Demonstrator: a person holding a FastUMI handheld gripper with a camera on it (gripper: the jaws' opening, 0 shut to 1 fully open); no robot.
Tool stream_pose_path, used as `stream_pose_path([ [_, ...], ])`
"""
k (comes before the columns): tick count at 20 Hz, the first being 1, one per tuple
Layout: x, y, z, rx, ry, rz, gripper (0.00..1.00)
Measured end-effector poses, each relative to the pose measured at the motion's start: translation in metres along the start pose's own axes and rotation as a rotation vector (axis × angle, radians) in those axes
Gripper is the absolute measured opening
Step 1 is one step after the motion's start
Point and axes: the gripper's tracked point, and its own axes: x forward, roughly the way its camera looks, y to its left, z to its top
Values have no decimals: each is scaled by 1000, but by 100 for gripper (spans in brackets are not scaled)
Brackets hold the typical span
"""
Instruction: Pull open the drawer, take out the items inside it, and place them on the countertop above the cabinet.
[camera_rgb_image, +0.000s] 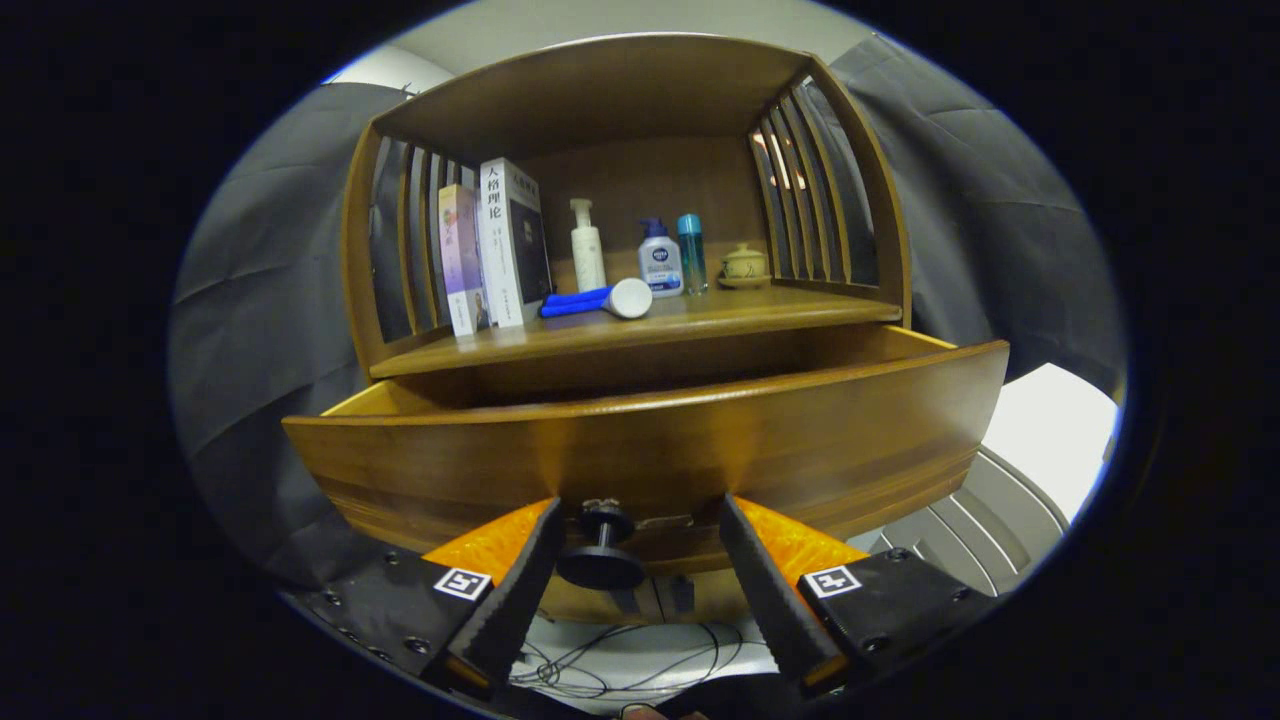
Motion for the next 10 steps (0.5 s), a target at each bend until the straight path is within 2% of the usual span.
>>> stream_pose_path([
  [10, 77, 0, 29, -2, 16, -8, 98],
])
